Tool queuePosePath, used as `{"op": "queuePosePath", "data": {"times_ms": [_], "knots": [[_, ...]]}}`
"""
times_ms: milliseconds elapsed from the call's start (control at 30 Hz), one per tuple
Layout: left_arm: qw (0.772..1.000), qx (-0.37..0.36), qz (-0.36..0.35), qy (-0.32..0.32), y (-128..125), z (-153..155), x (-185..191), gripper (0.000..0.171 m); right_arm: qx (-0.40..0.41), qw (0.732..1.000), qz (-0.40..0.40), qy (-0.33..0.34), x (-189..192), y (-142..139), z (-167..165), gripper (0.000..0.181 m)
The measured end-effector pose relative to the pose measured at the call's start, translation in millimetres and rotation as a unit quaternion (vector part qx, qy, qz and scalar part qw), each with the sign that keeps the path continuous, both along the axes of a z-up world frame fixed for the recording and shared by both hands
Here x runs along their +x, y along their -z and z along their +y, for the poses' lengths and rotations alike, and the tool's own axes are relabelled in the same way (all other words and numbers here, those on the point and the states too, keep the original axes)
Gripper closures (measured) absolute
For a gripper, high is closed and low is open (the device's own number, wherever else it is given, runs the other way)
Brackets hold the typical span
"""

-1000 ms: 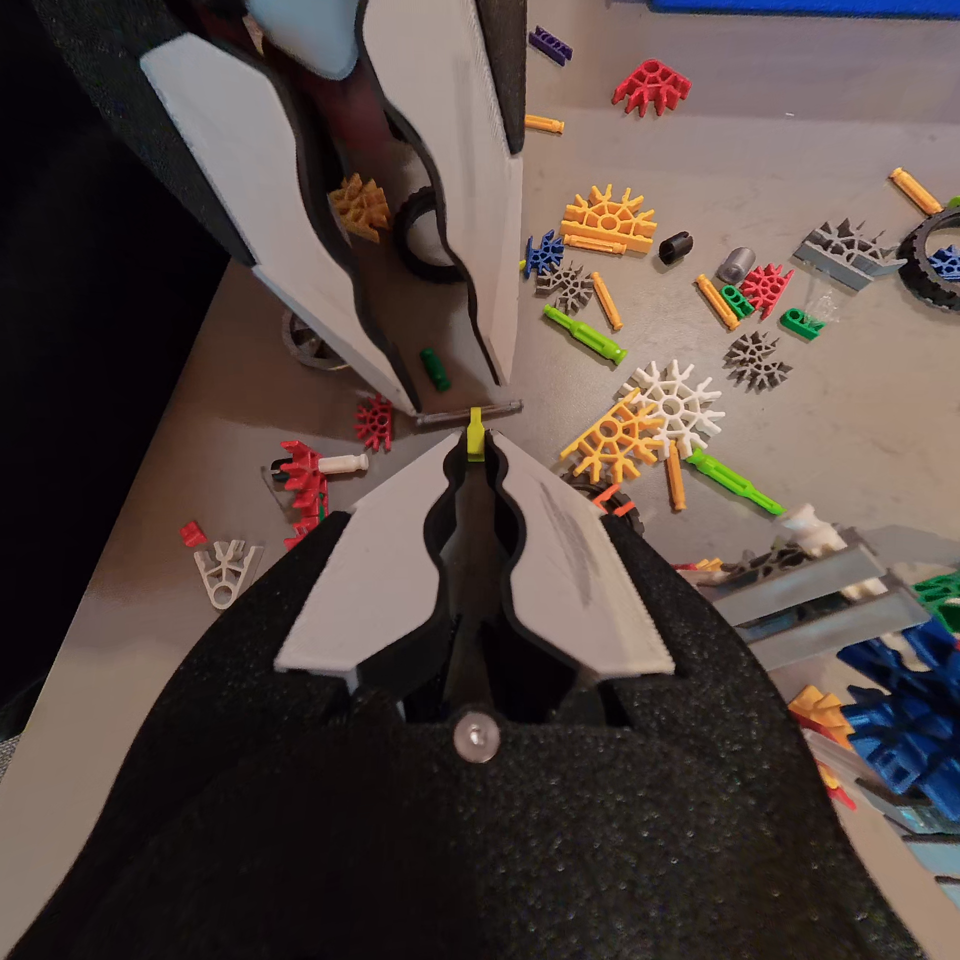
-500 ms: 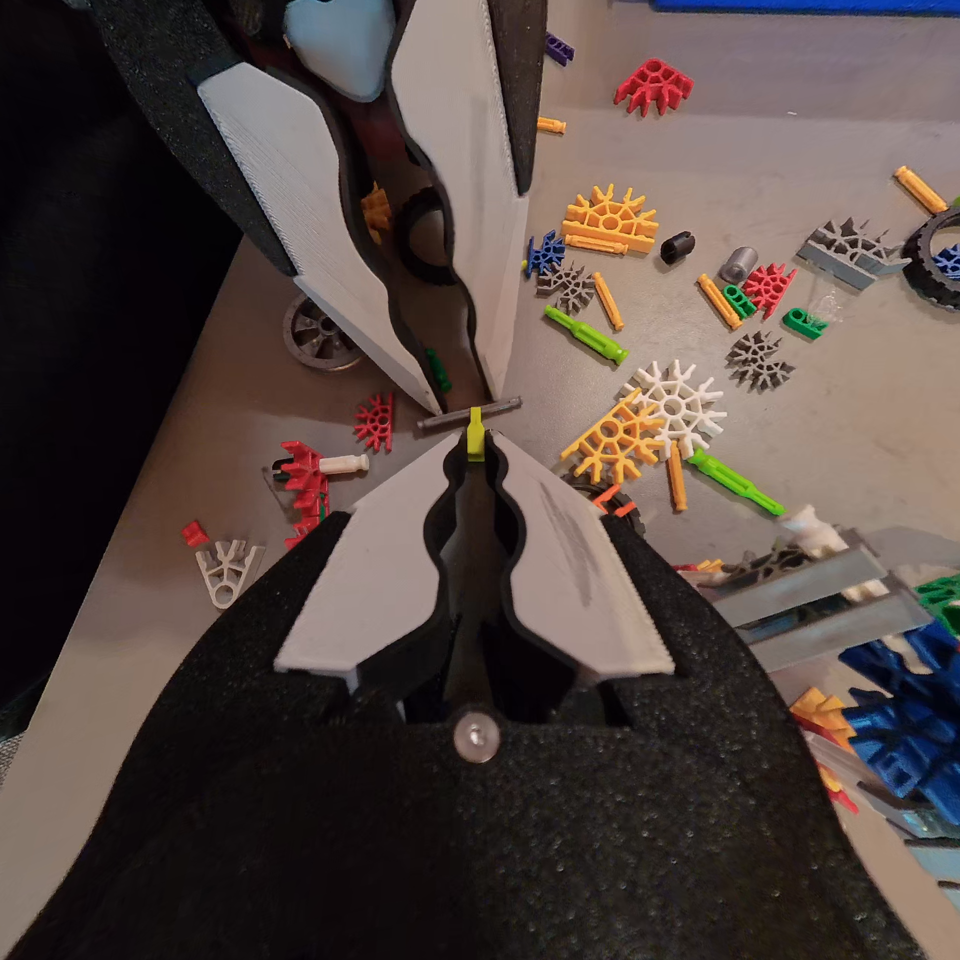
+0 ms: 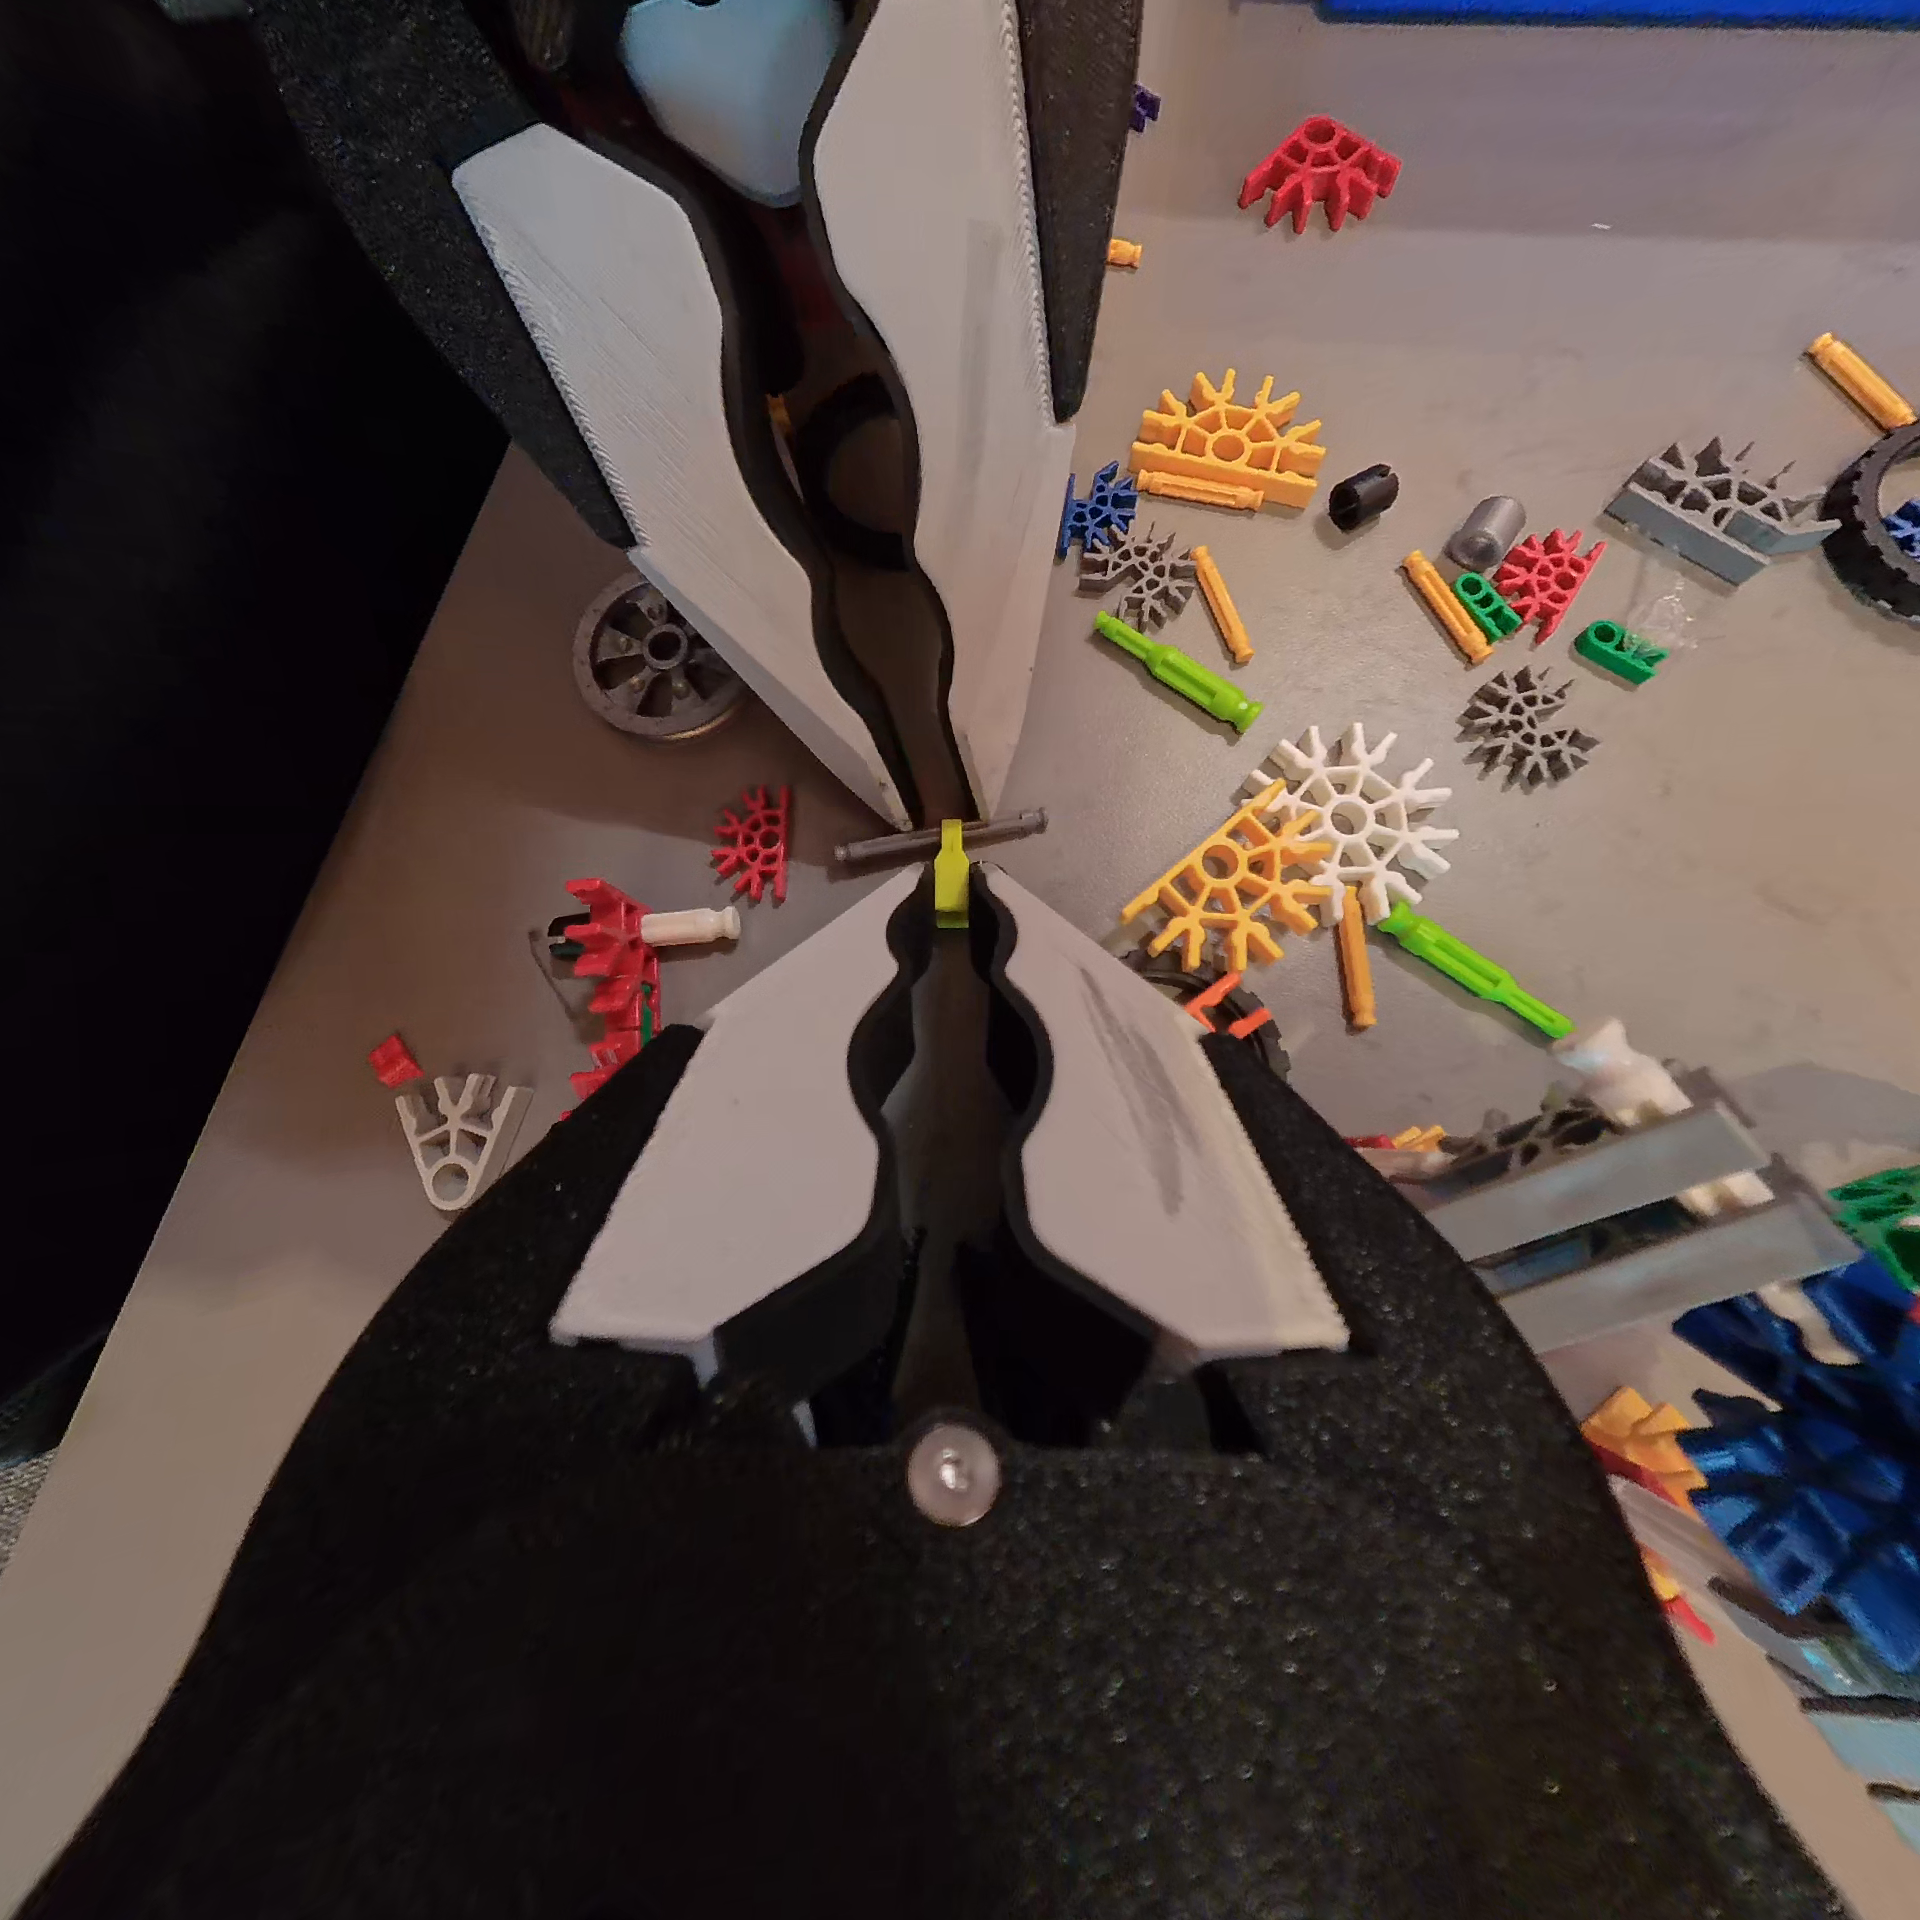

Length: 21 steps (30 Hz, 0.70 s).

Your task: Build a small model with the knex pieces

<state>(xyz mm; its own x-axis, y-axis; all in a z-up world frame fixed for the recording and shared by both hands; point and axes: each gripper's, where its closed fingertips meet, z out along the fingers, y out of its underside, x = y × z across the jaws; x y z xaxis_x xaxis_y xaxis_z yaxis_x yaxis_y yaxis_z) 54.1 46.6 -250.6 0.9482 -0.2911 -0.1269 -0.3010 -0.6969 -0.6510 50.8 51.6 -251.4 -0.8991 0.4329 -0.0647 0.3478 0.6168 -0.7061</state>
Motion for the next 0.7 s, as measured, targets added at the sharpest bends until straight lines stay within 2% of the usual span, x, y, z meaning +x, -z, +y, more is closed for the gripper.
{"op": "queuePosePath", "data": {"times_ms": [700], "knots": [[1.000,-0.003,-0.006,0.026,-0.5,3.4,-1.5,0.171,0.004,1.000,0.010,-0.007,-1.1,-0.1,-1.0,0.178]]}}
